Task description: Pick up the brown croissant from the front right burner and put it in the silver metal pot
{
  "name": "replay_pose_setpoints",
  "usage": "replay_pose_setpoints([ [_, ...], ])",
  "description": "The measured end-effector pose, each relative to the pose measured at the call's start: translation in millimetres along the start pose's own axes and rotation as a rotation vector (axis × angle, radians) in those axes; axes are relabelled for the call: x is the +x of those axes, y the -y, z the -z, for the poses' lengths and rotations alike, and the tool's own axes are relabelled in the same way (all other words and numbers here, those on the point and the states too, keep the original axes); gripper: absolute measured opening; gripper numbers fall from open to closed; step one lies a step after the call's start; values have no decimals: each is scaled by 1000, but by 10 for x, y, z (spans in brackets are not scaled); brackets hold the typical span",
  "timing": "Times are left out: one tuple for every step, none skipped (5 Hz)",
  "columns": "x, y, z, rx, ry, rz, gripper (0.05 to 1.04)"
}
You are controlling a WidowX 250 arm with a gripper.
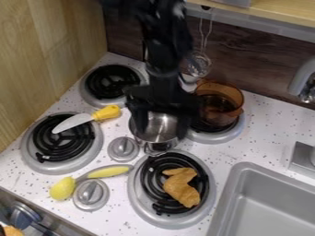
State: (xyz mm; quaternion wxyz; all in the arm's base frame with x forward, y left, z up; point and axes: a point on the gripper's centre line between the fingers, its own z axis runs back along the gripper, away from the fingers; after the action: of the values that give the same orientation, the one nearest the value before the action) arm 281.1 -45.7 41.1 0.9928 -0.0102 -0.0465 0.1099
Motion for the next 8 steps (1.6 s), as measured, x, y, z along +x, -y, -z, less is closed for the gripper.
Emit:
replay_pose_setpoints([
  [-157,-17,180,-20,19,-118,998],
  [-279,66,286,-19,67,-123,998],
  [-301,121,359,-34,58,-163,998],
  [-385,275,381,-29,62,-254,998],
  [-415,299,437,-10,49,-434,998],
  [-536,346,447,21,15,-514,998],
  [-558,362,544,29,-19,-557,998],
  [-554,377,598,43,-14,-611,998],
])
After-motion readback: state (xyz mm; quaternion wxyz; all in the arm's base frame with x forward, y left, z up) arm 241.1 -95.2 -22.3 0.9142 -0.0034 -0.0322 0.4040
